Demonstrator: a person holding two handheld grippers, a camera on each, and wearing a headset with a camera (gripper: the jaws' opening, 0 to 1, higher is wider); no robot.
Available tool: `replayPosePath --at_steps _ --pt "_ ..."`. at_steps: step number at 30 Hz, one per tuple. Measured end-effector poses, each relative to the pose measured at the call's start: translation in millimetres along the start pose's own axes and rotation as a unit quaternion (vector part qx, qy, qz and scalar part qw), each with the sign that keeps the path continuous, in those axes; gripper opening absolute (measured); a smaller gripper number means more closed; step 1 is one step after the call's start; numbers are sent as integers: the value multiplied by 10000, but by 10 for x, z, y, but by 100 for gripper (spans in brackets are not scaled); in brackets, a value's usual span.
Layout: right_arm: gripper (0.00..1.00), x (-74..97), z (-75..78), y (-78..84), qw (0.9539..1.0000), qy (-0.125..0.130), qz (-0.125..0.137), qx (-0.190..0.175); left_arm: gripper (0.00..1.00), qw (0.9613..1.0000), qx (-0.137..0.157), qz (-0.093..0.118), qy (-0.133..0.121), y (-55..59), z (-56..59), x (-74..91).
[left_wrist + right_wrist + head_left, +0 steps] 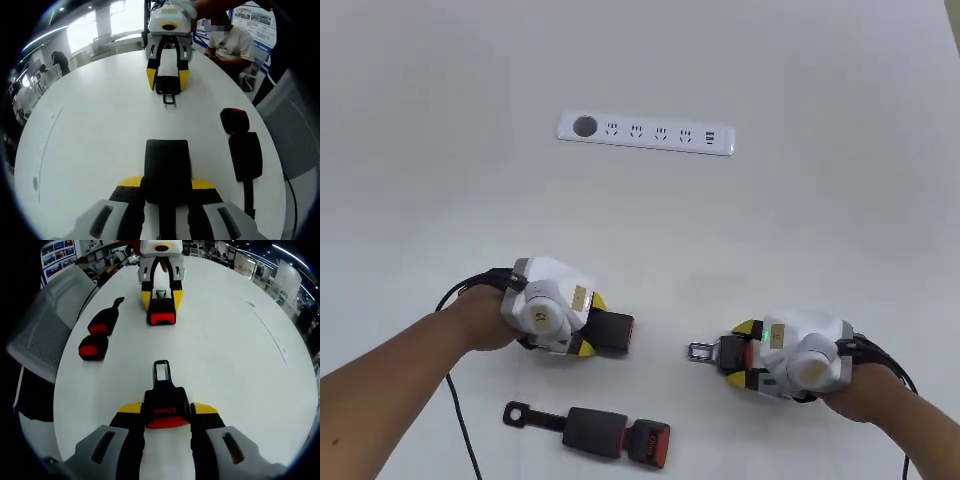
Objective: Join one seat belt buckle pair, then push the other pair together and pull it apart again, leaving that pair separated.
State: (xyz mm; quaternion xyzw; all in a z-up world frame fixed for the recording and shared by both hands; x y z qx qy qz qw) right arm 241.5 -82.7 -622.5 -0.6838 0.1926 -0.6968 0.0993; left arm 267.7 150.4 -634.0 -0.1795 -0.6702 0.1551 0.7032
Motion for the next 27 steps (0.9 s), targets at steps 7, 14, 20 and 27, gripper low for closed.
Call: replayPosePath --at_steps 7,14,20,27 --pt "33 -32 -14 -125 9999 28 79 -82 33 10000 75 -13 -30 -1 10 2" --pt "33 -124 42 -158 9997 64 146 -171 33 9999 152 -7 -63 -1 18 8" --pt "33 -219 39 -246 9997 109 105 -192 33 9998 210 -17 -75 16 16 3" --pt "33 -331 37 -371 9998 69 121 -151 33 9997 212 -38 -79 19 3 -7"
Point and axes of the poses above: the centre of the closed fingertips' face, and the gripper's own axes: x roughly backward along the fingers, z roughly to its right, y roughly out of its underside, the point moved 7 cm from there along x, roughly backward along the fingers, and after that the axes turned 7 degrees about -z, right-handed, at the moved point
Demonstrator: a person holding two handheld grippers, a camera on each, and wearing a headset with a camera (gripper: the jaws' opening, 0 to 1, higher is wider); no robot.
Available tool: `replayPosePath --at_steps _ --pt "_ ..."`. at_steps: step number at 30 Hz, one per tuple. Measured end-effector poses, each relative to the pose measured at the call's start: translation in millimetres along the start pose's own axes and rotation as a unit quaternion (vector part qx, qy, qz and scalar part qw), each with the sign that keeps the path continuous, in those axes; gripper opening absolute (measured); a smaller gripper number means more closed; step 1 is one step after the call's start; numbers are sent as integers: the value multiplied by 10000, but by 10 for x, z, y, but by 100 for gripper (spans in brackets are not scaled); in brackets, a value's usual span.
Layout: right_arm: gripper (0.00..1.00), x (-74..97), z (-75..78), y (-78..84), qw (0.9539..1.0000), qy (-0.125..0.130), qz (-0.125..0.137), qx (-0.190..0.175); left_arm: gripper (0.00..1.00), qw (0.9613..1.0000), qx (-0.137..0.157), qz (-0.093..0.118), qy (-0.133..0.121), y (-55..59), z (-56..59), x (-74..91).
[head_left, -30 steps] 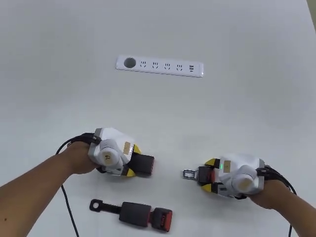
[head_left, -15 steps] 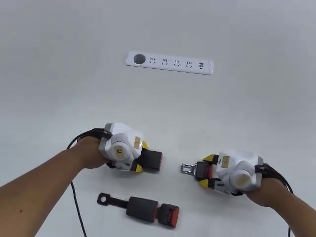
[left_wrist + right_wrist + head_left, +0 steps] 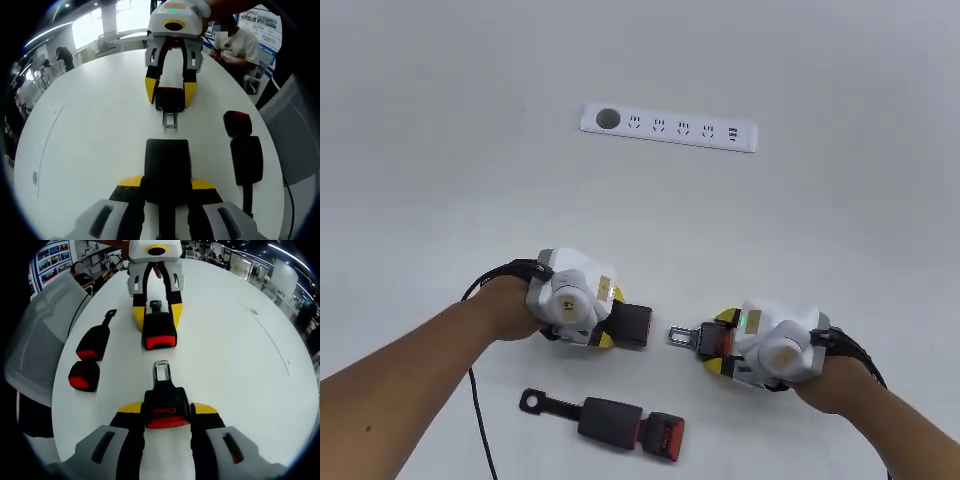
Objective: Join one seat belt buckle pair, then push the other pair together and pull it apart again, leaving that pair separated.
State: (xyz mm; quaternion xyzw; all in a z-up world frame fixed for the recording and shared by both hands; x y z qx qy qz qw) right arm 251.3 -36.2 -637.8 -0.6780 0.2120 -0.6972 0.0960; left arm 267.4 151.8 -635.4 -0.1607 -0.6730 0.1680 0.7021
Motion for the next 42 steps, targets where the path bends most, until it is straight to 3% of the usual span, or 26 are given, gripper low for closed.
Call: replayPosePath --at_steps 24,25,42 --pt "33 -117 -60 -416 9999 31 99 -43 33 9999 36 -104 -3 -29 10 -6" --pt "33 -108 -56 -409 10000 35 24 70 33 9999 24 -109 1 -26 11 -7" --pt "32 -204 -69 -465 9997 13 251 36 32 9998 -43 -184 18 -27 22 -8"
Point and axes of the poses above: the centre of the closed fingertips' face, and the gripper's own axes: x roughly backward along the fingers, z roughly to its right, y roughly out of its underside, the point moved 7 cm from there along x, roughly backward along the fingers, and after that the axes turned 7 degrees about -z, right-handed, at the moved point
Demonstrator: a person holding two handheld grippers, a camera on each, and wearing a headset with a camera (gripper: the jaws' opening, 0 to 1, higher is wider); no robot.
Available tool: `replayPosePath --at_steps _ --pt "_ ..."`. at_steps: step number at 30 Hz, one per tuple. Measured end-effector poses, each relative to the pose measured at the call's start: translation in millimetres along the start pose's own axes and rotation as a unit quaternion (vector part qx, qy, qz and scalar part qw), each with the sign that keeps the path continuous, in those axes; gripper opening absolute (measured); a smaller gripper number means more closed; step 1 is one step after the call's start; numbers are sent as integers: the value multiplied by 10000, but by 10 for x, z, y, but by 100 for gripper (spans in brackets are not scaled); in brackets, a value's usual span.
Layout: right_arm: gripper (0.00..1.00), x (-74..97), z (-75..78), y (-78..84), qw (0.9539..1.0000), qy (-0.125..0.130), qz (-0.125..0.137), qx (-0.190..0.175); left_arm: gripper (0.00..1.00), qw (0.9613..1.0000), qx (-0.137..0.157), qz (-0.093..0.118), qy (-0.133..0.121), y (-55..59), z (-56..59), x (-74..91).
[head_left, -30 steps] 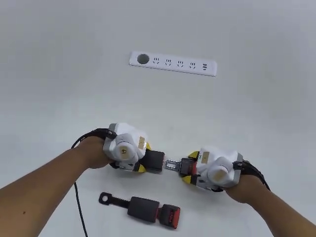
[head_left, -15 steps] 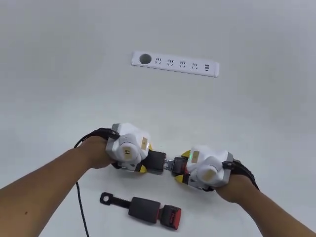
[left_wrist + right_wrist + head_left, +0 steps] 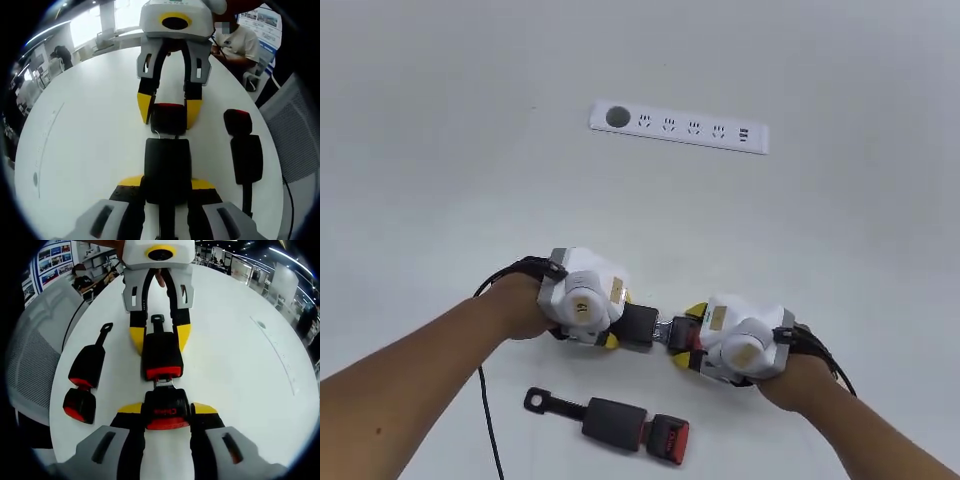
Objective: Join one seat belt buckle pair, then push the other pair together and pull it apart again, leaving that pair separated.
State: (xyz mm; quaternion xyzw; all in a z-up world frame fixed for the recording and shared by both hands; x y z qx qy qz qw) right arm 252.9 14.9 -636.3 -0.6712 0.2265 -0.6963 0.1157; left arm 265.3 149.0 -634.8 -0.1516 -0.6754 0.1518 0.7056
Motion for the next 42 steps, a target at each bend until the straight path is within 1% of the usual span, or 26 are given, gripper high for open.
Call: replayPosePath --at_steps 1,2,6,8,11,16,20,27,34,42 --pt "32 -1 -21 -43 9999 -46 84 36 32 10000 -15 -3 8 -5 0 -2" --pt "32 2 -19 -56 10000 -20 49 21 32 10000 -53 -24 22 -11 2 2" --pt "32 -9 -1 -73 9999 -39 101 49 32 10000 -67 -50 30 -15 1 14" --pt "32 2 -3 -75 9999 -33 104 80 32 10000 -42 -48 31 -12 1 15" --pt "31 -5 -12 -69 9999 -32 80 111 32 9999 -72 -101 51 -11 -3 14" --pt "31 -13 -4 -56 9999 -32 58 117 32 9999 -31 -87 45 11 -5 -1" --pt "32 -16 0 -49 9999 -43 71 139 32 9999 -37 -122 41 -10 4 8" --pt "32 -26 -6 -43 9998 -48 79 153 32 9999 -62 -137 36 -13 11 7" --pt "32 -54 4 -32 9998 -49 79 150 32 9999 -60 -122 39 -16 14 16" --pt "32 -39 0 -41 9998 -51 89 163 33 9999 -43 -107 30 -16 12 25"
Point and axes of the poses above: the centre of the closed fingertips' face, and the gripper's own axes: x roughly backward along the fingers, z roughly to its right, y roughly out of its underside, the point moved 7 cm from there along x, roughly backward along the fingers, and after that the axes turned 7 degrees about -z, right-handed, at the moved point
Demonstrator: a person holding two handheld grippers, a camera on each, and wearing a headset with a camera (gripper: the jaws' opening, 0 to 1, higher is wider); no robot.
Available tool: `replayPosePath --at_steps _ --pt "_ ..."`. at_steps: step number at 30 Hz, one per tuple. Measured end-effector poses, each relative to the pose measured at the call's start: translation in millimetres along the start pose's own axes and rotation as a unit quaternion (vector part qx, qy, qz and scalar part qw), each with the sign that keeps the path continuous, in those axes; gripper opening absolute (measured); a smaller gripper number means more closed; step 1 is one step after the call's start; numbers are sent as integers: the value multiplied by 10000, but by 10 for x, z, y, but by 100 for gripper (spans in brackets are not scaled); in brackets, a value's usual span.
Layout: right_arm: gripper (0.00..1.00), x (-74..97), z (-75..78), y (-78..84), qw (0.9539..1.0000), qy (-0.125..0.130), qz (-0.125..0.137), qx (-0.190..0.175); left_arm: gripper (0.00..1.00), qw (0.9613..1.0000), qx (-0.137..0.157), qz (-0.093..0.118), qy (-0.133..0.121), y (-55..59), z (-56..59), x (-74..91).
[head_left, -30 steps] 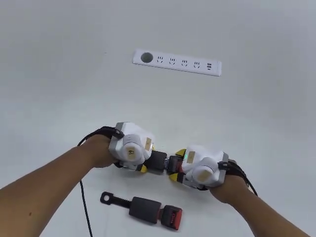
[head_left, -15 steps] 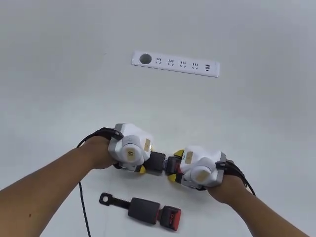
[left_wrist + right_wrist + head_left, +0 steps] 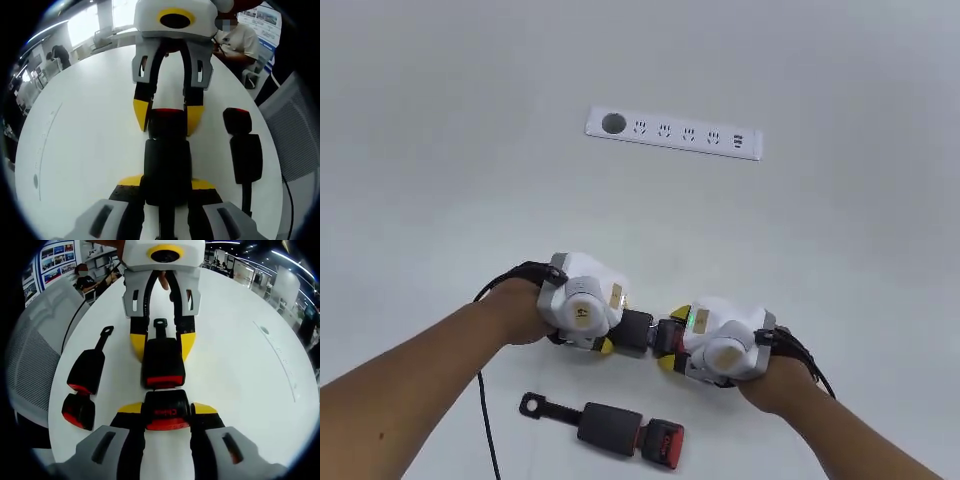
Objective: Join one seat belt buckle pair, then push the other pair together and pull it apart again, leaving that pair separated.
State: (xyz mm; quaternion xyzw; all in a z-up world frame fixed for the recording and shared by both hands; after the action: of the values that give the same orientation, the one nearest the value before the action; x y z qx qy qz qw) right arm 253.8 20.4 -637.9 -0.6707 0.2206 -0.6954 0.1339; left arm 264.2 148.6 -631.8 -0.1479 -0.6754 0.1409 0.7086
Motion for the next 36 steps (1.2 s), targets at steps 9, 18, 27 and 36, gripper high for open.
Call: replayPosePath --at_steps 9,18,27,36 --pt "33 6 -6 -5 10000 -21 8 47 33 10000 8 -10 -4 11 -3 -9" --pt "33 19 -11 33 10000 -23 -20 60 33 10000 36 -1 -18 1 24 14" --pt "33 85 -9 128 10000 -9 2 9 33 10000 33 -18 -19 -1 23 12" --pt "33 177 17 232 10000 -46 24 12 33 10000 39 -15 -13 6 9 -2"
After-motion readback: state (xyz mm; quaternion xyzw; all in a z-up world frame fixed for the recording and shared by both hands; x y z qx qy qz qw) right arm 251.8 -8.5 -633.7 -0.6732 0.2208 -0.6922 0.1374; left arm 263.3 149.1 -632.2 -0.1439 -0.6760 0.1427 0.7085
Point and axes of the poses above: the centre of the closed fingertips' face, and the gripper's own axes: x roughly backward along the fingers, z roughly to its right, y roughly out of its underside, the point moved 7 cm from there along x, roughly backward along the fingers, and after that the axes turned 7 degrees about -z, right-handed, at the moved point
